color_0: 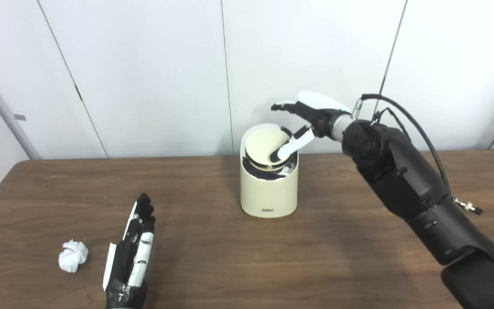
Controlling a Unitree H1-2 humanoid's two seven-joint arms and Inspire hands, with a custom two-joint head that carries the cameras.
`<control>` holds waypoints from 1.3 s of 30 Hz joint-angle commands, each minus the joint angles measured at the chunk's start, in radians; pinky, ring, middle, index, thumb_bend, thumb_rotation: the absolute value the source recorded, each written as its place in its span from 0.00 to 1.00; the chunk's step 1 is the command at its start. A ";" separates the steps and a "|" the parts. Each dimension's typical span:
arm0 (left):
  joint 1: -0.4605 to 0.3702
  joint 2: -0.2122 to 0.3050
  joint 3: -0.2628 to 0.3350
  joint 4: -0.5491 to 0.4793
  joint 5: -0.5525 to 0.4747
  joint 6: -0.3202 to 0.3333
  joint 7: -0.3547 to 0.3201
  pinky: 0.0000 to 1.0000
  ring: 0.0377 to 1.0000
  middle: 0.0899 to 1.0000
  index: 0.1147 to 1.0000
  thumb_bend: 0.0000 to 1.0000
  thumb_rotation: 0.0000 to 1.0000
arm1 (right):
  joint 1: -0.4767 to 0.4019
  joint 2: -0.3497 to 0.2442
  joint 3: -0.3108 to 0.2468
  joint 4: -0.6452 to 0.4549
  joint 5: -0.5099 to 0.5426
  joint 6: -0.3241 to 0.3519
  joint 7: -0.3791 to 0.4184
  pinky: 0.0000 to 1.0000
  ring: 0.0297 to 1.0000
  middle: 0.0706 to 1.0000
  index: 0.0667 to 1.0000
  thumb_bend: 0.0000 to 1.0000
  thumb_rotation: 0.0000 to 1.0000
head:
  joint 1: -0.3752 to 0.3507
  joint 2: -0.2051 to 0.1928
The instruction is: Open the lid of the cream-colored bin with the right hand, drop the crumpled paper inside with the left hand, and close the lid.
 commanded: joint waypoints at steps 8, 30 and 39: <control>0.070 -0.053 -0.030 0.108 -0.019 0.002 0.002 1.00 1.00 1.00 1.00 0.34 0.70 | -0.052 -0.030 -0.050 -0.040 0.002 -0.014 -0.037 0.86 0.90 0.92 0.90 0.85 0.46 | -0.003 0.003; 0.074 -0.029 -0.027 0.090 -0.020 0.024 -0.011 1.00 1.00 1.00 1.00 0.32 0.75 | 0.144 -0.129 -0.215 -0.251 0.105 0.022 -0.042 0.59 0.75 0.83 0.87 0.77 0.54 | -0.019 0.016; 0.072 -0.024 -0.022 0.085 -0.026 0.038 -0.010 1.00 1.00 1.00 1.00 0.32 0.74 | 0.255 -0.149 -0.234 -0.336 0.116 0.036 -0.064 0.85 0.90 0.92 0.88 0.72 0.57 | -0.027 0.025</control>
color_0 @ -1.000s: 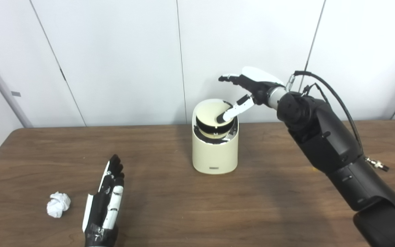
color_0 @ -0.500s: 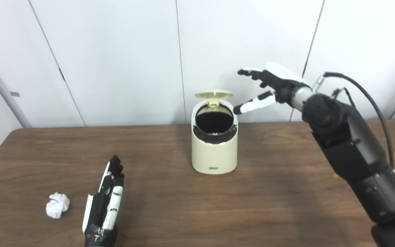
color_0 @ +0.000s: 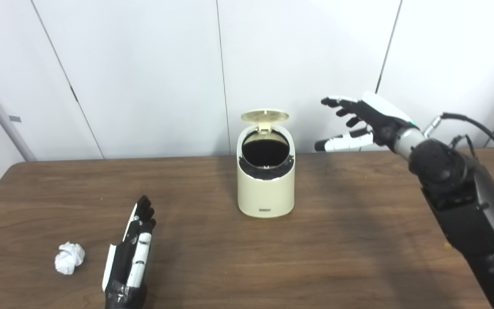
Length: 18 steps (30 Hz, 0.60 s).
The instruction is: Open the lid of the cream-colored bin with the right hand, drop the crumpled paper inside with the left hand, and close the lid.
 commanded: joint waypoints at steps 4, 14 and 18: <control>0.074 -0.025 -0.019 0.080 -0.022 0.012 -0.007 1.00 1.00 1.00 1.00 0.29 0.75 | 0.019 -0.007 -0.030 -0.085 -0.013 0.002 -0.059 0.91 0.92 0.91 0.88 0.68 0.64 | 0.000 0.004; 0.074 -0.010 -0.019 0.062 -0.039 0.040 -0.012 1.00 1.00 1.00 1.00 0.31 0.78 | 0.221 0.074 -0.134 -0.164 0.127 0.002 -0.148 0.81 0.88 0.89 0.86 0.64 0.68 | -0.005 0.016; 0.076 -0.004 -0.018 0.055 -0.040 0.048 -0.017 1.00 1.00 1.00 1.00 0.31 0.79 | 0.300 0.115 -0.173 -0.158 0.178 -0.075 -0.213 0.82 0.88 0.90 0.87 0.63 0.72 | 0.000 0.024</control>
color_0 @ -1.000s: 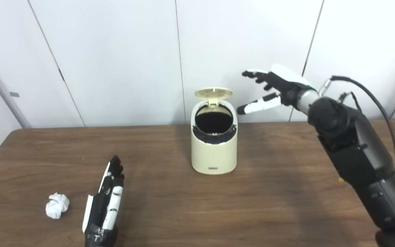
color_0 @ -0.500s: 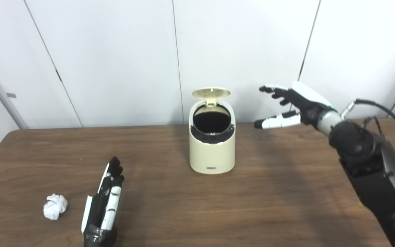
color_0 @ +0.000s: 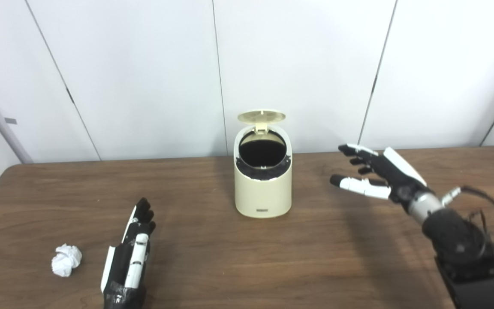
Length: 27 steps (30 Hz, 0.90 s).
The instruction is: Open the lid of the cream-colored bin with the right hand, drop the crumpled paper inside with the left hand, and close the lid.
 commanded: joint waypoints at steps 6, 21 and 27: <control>0.074 -0.010 -0.012 0.062 -0.016 0.009 -0.007 1.00 1.00 1.00 1.00 0.32 0.79 | 0.070 0.050 -0.058 -0.020 0.064 -0.111 -0.129 0.87 0.91 0.93 0.89 0.61 0.90 | -0.001 0.009; 0.076 -0.010 -0.015 0.050 -0.021 0.020 -0.006 1.00 1.00 1.00 1.00 0.31 0.78 | 0.147 0.250 -0.233 0.030 0.543 -0.139 -0.159 1.00 1.00 1.00 0.95 0.51 1.00 | 0.000 0.021; 0.075 -0.012 -0.013 0.050 -0.031 0.019 -0.007 1.00 1.00 1.00 1.00 0.31 0.77 | 0.180 0.270 -0.229 0.048 0.577 -0.192 -0.169 1.00 1.00 1.00 0.97 0.49 1.00 | 0.003 0.029</control>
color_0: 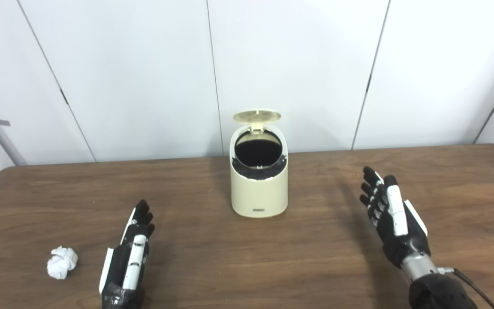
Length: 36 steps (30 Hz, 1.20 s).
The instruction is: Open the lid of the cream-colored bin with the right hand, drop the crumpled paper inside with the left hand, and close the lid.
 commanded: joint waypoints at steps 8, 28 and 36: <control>0.069 -0.020 -0.013 0.046 -0.001 0.016 0.005 1.00 1.00 1.00 0.99 0.32 0.77 | 0.011 0.017 0.019 -0.035 0.022 -0.067 -0.033 1.00 1.00 1.00 0.96 0.47 1.00 | 0.008 0.010; 0.067 -0.039 -0.019 0.032 0.016 0.026 0.021 1.00 1.00 1.00 0.98 0.36 0.73 | 0.048 -0.032 0.037 -0.031 0.008 -0.122 -0.024 1.00 1.00 0.99 0.96 0.49 1.00 | 0.159 0.032; 0.076 -0.057 -0.039 0.026 0.060 0.027 0.036 1.00 1.00 0.99 0.98 0.36 0.74 | 0.044 -0.081 0.021 0.018 0.050 -0.147 0.003 1.00 1.00 1.00 0.97 0.47 1.00 | 0.263 0.028</control>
